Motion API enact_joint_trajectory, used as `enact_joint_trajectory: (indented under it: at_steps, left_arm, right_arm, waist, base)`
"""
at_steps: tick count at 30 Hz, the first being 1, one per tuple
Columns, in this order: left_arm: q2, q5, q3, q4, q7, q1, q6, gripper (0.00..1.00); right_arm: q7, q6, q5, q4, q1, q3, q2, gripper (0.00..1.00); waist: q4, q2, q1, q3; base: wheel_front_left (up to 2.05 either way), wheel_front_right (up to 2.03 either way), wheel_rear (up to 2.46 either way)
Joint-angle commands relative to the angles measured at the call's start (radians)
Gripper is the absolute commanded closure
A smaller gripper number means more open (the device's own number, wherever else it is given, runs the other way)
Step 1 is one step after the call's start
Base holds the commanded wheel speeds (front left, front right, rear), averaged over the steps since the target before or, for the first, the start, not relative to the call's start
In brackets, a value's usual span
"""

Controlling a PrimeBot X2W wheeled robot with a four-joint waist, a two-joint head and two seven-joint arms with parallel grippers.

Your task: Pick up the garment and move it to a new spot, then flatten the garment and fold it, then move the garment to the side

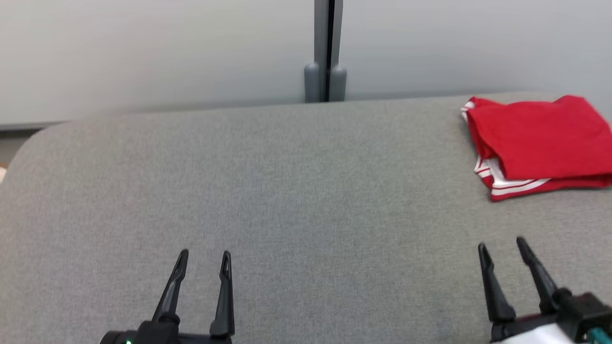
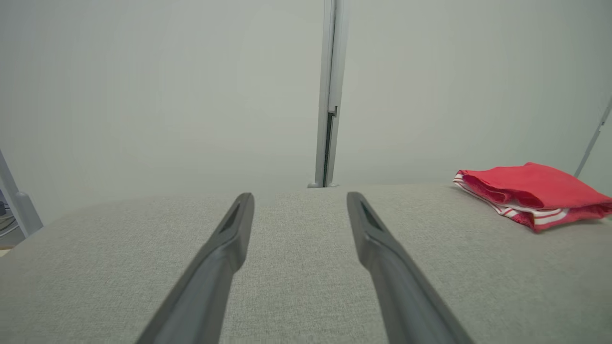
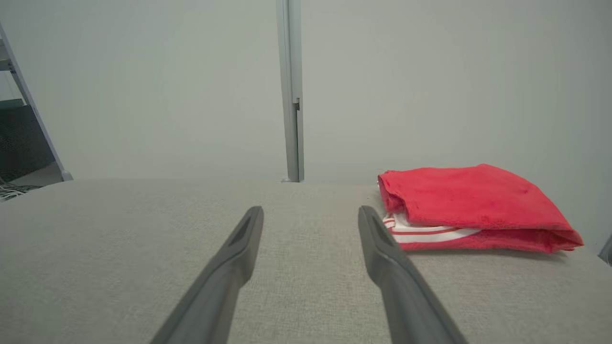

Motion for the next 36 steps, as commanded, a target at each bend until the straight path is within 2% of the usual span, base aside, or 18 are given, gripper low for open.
enact_joint_trajectory:
  at_steps: [1,6,12,17,18,23,36]
  left_arm:
    - [0.003,0.009,0.006,-0.002,-0.001,0.010,-0.003,0.00]
    - [0.003,-0.008,0.027,0.003,-0.001,0.063,0.008,0.00]
    - [0.003,-0.016,0.042,0.024,-0.001,0.083,-0.016,0.00]
    - [0.003,-0.001,0.051,0.033,-0.001,0.089,-0.018,0.00]
    - [0.000,-0.003,0.046,0.033,0.000,0.092,-0.016,1.00]
    - [-0.001,-0.024,0.043,0.067,0.002,0.101,-0.018,1.00]
    - [0.017,-0.296,0.075,0.104,0.050,0.039,-0.059,1.00]
  right_arm:
    - [0.000,-0.002,-0.007,-0.004,0.006,-0.003,0.001,0.00]
    - [-0.001,-0.002,-0.026,-0.007,0.066,0.001,0.023,0.00]
    - [-0.001,-0.002,-0.027,-0.009,0.087,-0.002,0.035,0.00]
    - [-0.001,-0.002,-0.025,-0.011,0.092,-0.003,0.041,0.00]
    - [0.000,0.000,-0.022,-0.006,0.083,-0.003,0.041,1.00]
    - [0.003,0.000,-0.003,0.027,0.099,0.001,0.056,1.00]
    - [0.055,0.000,0.263,0.036,0.052,-0.022,0.053,1.00]
  waist:
    - [-0.015,0.0000,0.0000,-0.032]
    - [-0.025,0.0000,0.0000,-0.058]
    - [-0.013,0.0000,0.0000,-0.085]
    - [-0.001,0.0000,0.0000,-0.101]
    - [-0.002,0.0000,0.0000,-0.100]
    - [-0.002,0.0000,0.0000,-0.100]
    - [0.001,0.0000,0.0000,-0.093]
  base:
    - [0.00,0.00,0.00]
    - [0.00,0.00,0.00]
    - [0.00,0.00,0.00]
    - [0.00,0.00,0.00]
    - [0.00,0.00,0.00]
    - [0.00,0.00,0.00]
    - [0.00,0.00,0.00]
